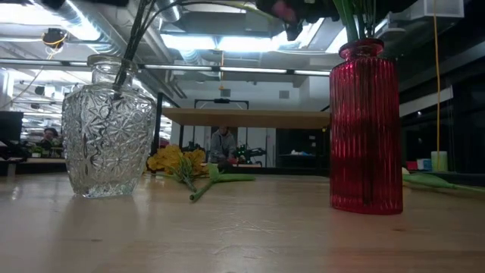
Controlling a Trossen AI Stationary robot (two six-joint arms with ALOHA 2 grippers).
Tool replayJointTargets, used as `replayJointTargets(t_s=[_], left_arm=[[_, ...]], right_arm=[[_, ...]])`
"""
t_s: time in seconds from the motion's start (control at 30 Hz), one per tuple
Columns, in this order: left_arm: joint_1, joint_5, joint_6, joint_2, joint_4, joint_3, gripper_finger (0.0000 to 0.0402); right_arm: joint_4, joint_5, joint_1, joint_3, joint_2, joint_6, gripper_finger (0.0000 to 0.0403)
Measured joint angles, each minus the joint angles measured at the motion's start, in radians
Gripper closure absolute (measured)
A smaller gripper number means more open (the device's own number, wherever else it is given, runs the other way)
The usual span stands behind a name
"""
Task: Pick and place flowers into a vace then onto a shelf
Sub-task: Put the yellow flowers into the transparent vase
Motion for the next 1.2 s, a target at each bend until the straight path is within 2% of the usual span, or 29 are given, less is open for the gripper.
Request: replayJointTargets(t_s=[0.2,0.33,0.47,0.6,0.7,0.93,1.2], left_arm=[[-0.056,-0.017,0.134,-0.145,-0.102,0.000,0.0260],[-0.068,-0.074,0.086,-0.236,-0.259,0.000,0.0276],[-0.057,-0.074,0.046,-0.276,-0.361,0.000,0.0305],[-0.052,-0.089,0.098,-0.264,-0.427,0.000,0.0357],[-0.052,-0.098,0.065,-0.265,-0.493,0.000,0.0393],[-0.041,-0.088,0.047,-0.265,-0.556,0.000,0.0399],[0.007,-0.022,0.082,-0.265,-0.554,0.000,0.0399]], right_arm=[[-0.017,0.000,0.000,0.000,-0.015,0.001,0.0375],[-0.047,0.001,0.000,0.000,-0.044,0.003,0.0375],[-0.090,0.023,0.000,0.000,-0.084,0.027,0.0375],[-0.215,0.161,0.011,0.000,-0.139,0.029,0.0387],[-0.354,0.286,0.040,0.015,-0.181,0.032,0.0399],[-0.654,0.520,0.165,0.128,-0.205,0.168,0.0399],[-0.685,0.650,0.292,0.142,-0.204,0.214,0.0399]])
